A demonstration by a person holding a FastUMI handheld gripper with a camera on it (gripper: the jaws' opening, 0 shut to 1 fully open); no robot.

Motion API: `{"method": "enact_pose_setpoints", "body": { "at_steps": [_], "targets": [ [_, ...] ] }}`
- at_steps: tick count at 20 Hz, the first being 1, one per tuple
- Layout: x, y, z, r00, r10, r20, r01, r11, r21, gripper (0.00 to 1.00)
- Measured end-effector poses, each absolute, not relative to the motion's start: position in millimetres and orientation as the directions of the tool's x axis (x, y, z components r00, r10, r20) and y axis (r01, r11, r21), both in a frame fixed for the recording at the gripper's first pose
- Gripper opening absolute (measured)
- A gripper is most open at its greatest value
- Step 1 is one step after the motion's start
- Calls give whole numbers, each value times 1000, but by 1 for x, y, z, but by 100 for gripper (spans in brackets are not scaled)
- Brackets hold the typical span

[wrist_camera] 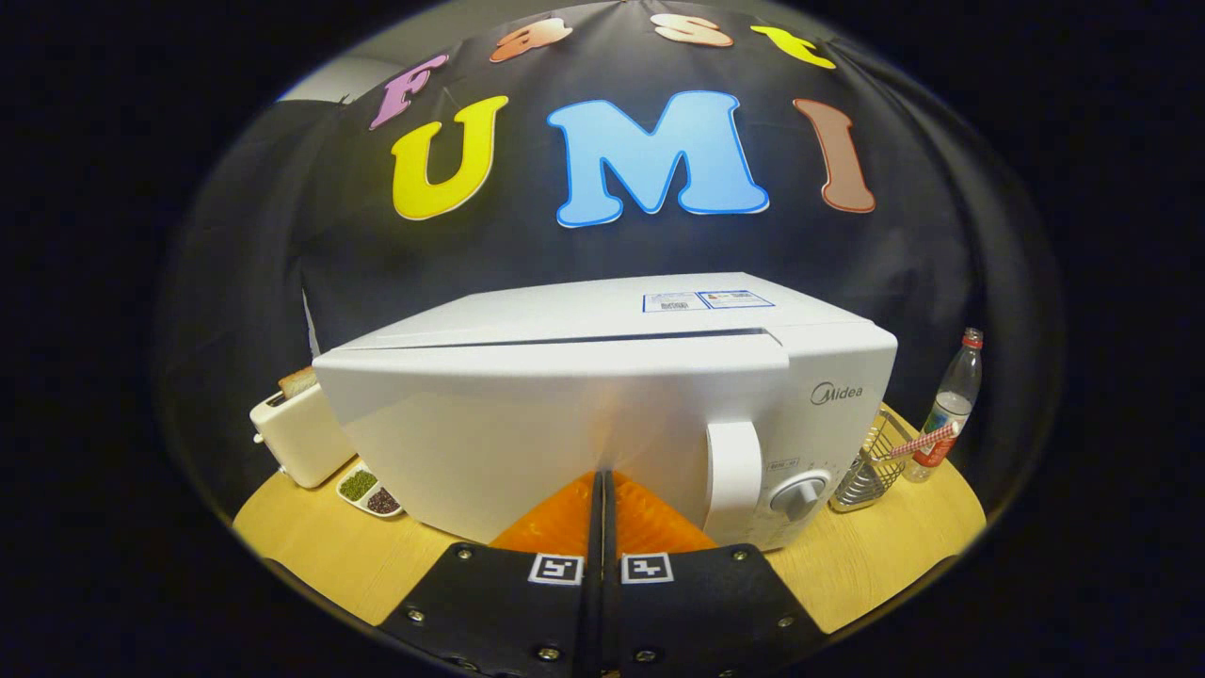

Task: Open the microwave, put the food inside, and close the microwave door.

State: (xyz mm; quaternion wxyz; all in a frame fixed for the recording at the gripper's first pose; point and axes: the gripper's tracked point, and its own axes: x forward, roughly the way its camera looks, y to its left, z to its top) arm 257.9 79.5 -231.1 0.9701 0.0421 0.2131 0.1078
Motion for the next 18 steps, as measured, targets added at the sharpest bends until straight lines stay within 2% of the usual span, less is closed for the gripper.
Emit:
{"method": "enact_pose_setpoints", "body": {
  "at_steps": [9,18],
  "targets": [
    [257,85,-230,881,201,-427,-178,979,95,1],
    [169,69,-139,944,188,-272,-185,982,37,1]
  ]
}}
